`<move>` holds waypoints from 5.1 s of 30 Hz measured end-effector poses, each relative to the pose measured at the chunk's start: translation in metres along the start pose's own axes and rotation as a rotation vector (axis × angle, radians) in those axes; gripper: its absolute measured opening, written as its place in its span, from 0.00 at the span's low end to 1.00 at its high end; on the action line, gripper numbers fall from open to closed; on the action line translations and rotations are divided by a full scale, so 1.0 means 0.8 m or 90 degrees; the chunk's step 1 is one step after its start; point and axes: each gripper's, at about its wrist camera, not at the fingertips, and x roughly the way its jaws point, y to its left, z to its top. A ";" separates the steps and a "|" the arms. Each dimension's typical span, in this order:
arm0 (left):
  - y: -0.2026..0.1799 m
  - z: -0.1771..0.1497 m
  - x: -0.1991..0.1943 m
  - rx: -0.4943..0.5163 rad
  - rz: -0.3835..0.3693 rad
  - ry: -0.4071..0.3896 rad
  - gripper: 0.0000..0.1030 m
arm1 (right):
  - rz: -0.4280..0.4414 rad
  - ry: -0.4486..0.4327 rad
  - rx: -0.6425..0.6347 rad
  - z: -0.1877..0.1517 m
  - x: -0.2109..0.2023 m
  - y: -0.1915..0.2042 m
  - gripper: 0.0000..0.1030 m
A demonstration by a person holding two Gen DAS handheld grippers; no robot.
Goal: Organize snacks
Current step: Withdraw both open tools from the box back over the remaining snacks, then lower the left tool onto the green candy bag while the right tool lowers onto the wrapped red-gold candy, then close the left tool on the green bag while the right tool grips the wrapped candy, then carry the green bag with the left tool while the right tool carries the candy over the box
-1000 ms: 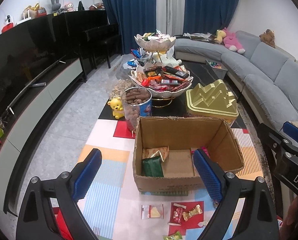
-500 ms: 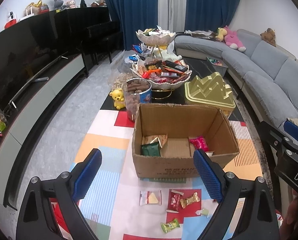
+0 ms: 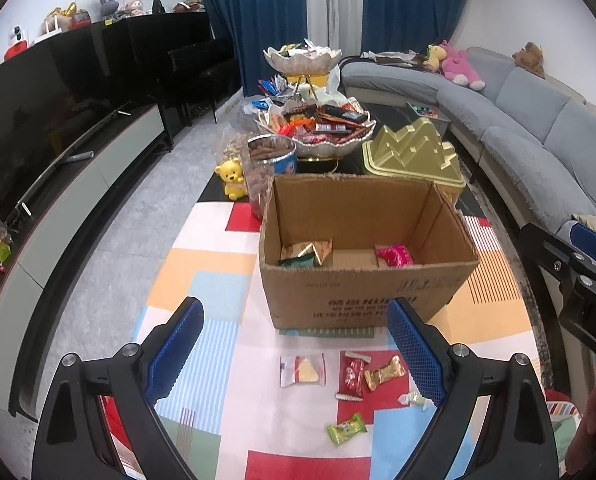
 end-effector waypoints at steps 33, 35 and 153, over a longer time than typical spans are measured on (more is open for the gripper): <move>-0.033 -0.126 0.035 -0.043 0.035 0.071 0.91 | 0.005 0.051 -0.078 -0.112 0.027 -0.016 0.79; -0.037 -0.131 0.040 -0.045 0.038 0.078 0.91 | 0.007 0.056 -0.086 -0.116 0.033 -0.018 0.79; -0.051 -0.164 0.022 -0.029 0.019 0.022 0.28 | 0.060 0.018 -0.078 -0.166 0.070 -0.037 0.19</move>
